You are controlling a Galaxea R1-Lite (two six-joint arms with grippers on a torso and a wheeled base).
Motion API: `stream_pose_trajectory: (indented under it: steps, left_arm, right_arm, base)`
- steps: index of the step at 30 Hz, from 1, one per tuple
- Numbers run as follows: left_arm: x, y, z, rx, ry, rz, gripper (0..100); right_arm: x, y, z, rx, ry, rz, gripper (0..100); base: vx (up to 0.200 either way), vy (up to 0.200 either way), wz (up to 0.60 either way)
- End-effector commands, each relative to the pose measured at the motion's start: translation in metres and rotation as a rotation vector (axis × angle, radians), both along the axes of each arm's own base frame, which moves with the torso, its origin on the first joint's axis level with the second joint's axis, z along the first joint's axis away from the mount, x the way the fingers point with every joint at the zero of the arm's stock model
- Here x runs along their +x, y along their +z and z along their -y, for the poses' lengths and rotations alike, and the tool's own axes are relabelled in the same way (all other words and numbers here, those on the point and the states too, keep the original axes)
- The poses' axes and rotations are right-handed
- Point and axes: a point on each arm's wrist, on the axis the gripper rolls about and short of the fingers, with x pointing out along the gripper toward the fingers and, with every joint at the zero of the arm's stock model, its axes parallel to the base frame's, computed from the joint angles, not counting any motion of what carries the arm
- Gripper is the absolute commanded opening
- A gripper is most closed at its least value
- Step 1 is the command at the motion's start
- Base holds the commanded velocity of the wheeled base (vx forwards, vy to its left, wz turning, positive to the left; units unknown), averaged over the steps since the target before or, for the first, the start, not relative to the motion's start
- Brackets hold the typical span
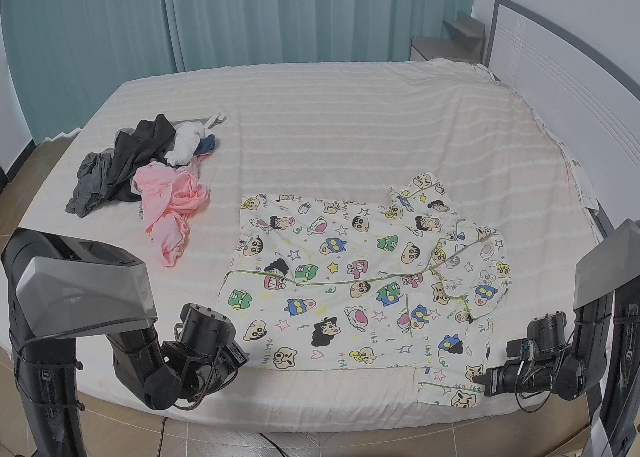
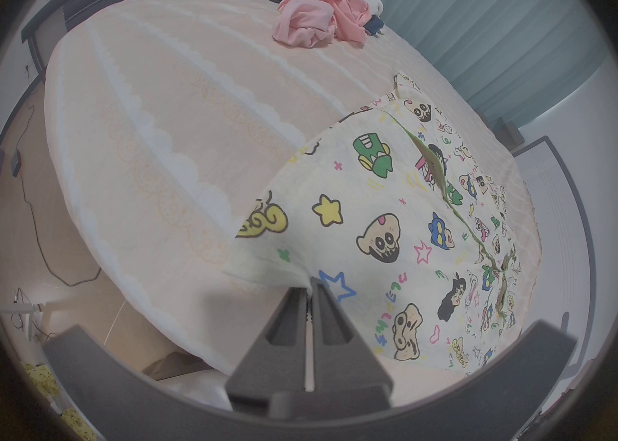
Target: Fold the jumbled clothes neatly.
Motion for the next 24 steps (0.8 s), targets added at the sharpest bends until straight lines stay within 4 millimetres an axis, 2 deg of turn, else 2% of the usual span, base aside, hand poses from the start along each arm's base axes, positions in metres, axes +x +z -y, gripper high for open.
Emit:
stream_pose_trajectory:
  steps: [1, 6, 7, 24]
  left_arm:
    - [0.0008, 0.0018, -0.0034, -0.002, 0.014, 0.005, 0]
    - [-0.0034, 0.0087, -0.0049, -0.007, 0.012, 0.014, 0]
    - [-0.0043, 0.009, -0.0058, -0.006, 0.014, 0.013, 0]
    - [-0.0043, 0.0096, -0.0054, -0.009, 0.016, 0.016, 0]
  right_arm:
    - [-0.0007, -0.0024, 0.0007, 0.0, -0.004, 0.0, 0]
    - [0.0005, -0.005, 0.0002, 0.003, -0.002, 0.027, 0]
    - [-0.0004, -0.005, 0.0007, 0.004, -0.005, 0.031, 100]
    - [-0.0075, -0.0082, -0.0052, 0.051, -0.02, 0.036, 100]
  base:
    - [0.0, 0.0, 0.0]
    - [0.0, 0.0, 0.0]
    - [0.0, 0.0, 0.0]
    - [0.0, 0.0, 0.0]
